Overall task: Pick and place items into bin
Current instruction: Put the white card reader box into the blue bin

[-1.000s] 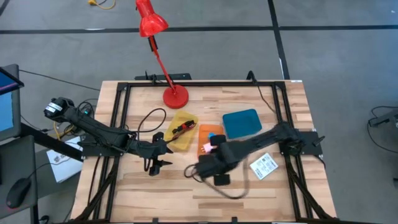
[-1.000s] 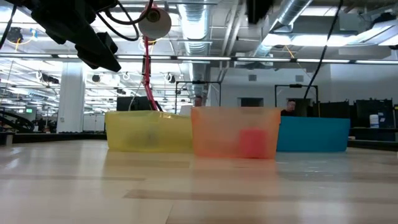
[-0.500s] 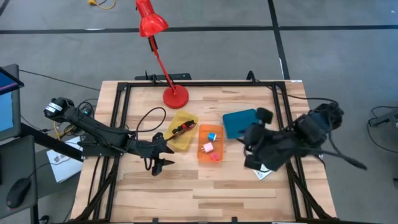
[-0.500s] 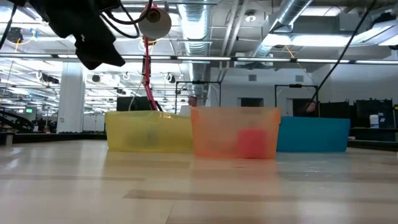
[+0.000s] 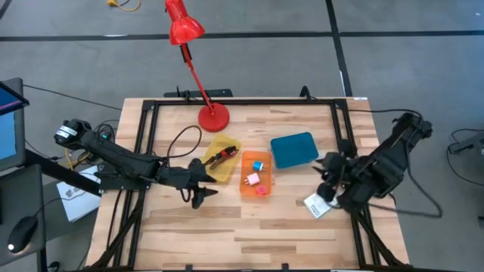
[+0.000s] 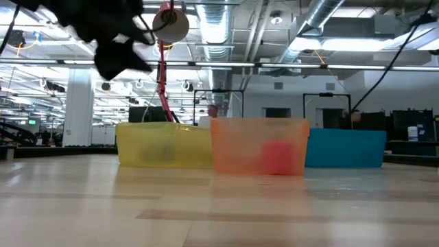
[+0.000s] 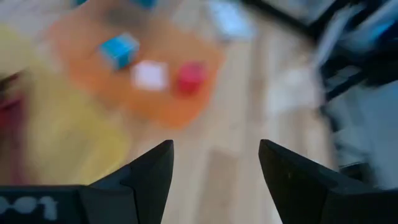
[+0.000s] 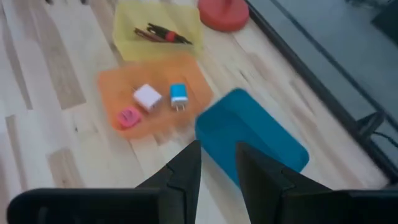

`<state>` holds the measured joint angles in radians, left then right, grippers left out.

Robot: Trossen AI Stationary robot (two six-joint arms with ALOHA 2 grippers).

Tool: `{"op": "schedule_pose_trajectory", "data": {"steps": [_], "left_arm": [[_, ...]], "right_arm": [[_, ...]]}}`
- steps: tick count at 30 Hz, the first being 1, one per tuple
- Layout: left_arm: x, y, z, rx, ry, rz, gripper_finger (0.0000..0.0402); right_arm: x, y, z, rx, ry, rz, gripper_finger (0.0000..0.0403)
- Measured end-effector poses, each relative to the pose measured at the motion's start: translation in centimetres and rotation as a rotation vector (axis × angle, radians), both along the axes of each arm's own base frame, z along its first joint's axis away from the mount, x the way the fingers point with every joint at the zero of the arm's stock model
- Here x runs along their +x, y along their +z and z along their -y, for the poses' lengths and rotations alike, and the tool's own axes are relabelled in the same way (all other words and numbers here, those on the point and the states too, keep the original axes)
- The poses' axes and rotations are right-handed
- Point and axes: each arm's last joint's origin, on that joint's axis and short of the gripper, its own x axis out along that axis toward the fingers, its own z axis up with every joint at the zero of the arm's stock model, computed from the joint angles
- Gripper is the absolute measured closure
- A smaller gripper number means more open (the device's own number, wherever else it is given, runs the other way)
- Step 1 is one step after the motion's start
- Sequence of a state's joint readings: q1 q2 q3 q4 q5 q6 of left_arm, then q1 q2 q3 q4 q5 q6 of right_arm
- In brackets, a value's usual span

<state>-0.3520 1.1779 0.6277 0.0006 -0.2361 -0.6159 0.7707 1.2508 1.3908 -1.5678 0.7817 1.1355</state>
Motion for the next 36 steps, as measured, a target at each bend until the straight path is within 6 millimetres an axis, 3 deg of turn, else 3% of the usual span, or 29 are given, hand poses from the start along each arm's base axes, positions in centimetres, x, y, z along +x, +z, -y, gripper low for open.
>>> {"op": "schedule_pose_trajectory", "data": {"steps": [4,8,12,16,22,24,31,36], "left_arm": [[1.1,2.0,1.4,-0.042,-0.157,0.251,0.0176],[2.3,3.8,2.6,-0.01,-0.275,0.475,0.0191],[5.0,3.4,3.3,0.03,-0.265,0.392,0.023],[8.7,2.2,4.5,0.108,-0.251,0.316,0.0284],[12.5,2.8,6.3,0.243,-0.394,0.359,0.0374],[13.2,3.1,6.7,0.255,-0.435,0.375,0.0394],[13.6,2.8,6.9,0.265,-0.452,0.338,0.0401],[13.7,2.6,6.5,0.272,-0.446,0.307,0.0401]], "right_arm": [[-1.6,-2.1,1.0,0.11,-0.03,0.071,0.031],[-1.5,-5.2,0.7,0.283,-0.043,0.107,0.031],[-1.3,-8.2,0.2,0.36,-0.05,0.056,0.031],[-1.4,-10.2,-0.1,0.478,-0.198,-0.022,0.0321],[-1.1,-14.0,-1.5,0.53,-0.334,-0.17,0.0385],[-0.6,-15.1,-2.3,0.538,-0.344,-0.232,0.0397],[0.8,-18.7,-4.4,0.556,-0.405,-0.428,0.04],[2.1,-20.9,-5.8,0.594,-0.376,-0.439,0.0402]]}}
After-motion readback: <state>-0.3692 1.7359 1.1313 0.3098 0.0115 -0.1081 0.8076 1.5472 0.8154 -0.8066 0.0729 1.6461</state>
